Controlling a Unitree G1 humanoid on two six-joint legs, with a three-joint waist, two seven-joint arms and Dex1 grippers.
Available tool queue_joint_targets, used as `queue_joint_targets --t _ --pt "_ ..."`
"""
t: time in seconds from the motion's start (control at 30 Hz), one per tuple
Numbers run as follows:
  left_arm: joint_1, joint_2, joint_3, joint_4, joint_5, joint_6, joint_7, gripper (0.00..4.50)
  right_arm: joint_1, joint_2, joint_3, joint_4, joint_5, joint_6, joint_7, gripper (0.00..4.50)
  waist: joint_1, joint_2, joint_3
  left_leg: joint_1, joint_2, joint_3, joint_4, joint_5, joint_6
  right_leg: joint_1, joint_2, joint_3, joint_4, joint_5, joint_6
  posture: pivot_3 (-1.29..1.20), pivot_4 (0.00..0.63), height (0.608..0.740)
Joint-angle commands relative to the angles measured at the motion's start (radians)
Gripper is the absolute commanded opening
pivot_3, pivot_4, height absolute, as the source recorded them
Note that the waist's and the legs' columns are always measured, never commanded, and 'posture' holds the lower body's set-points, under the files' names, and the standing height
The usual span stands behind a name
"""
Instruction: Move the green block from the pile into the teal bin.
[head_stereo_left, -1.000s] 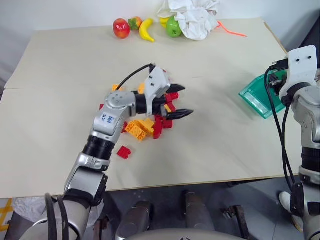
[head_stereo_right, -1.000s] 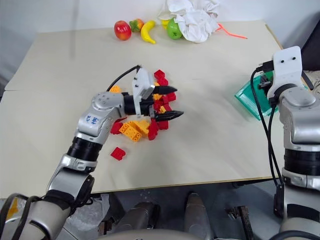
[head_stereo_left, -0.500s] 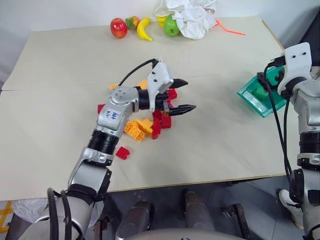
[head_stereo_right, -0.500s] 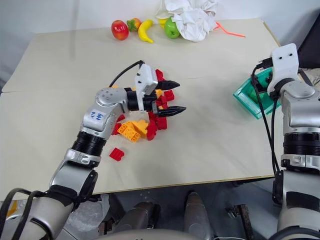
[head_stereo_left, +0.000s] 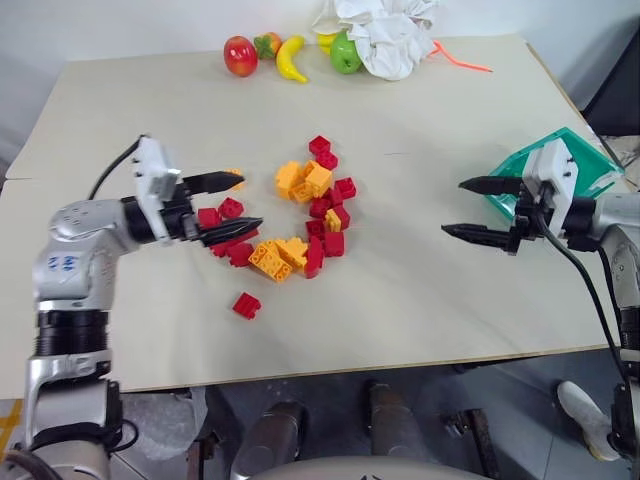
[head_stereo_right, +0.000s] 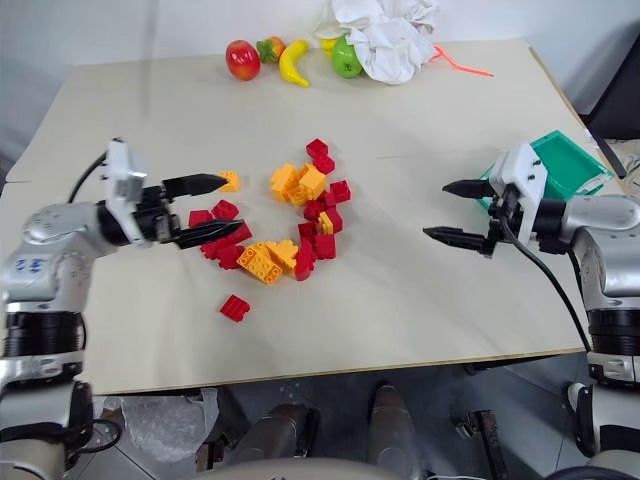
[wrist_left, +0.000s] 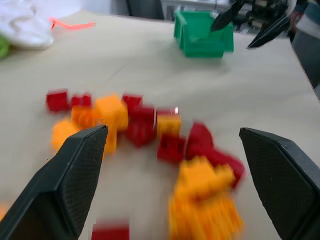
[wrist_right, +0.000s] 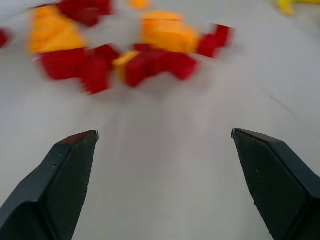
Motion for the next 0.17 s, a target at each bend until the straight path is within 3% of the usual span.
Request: queue_joint_targets --t 0.03,0.17 --pt "0.073 0.063 0.088 -0.051 -0.033 -0.006 -0.012 4.50 -0.001 -0.018 -0.015 0.070 -0.016 -0.106 0.056 4.46 0.001 0.000 0.000 0.000 0.000 0.000 0.000 0.000 0.000 0.000 0.000 0.000 0.000 0.000 0.000 0.00 0.150 0.740" --pt "0.236 0.037 0.207 -0.120 -0.002 0.008 0.168 4.50 0.114 0.053 -0.096 0.035 0.024 -0.134 -0.052 4.46 0.000 0.000 0.000 0.001 0.001 0.000 -0.002 0.000 -0.001 0.000 0.001 0.000 0.000 0.000 -0.001 0.00 0.150 0.740"
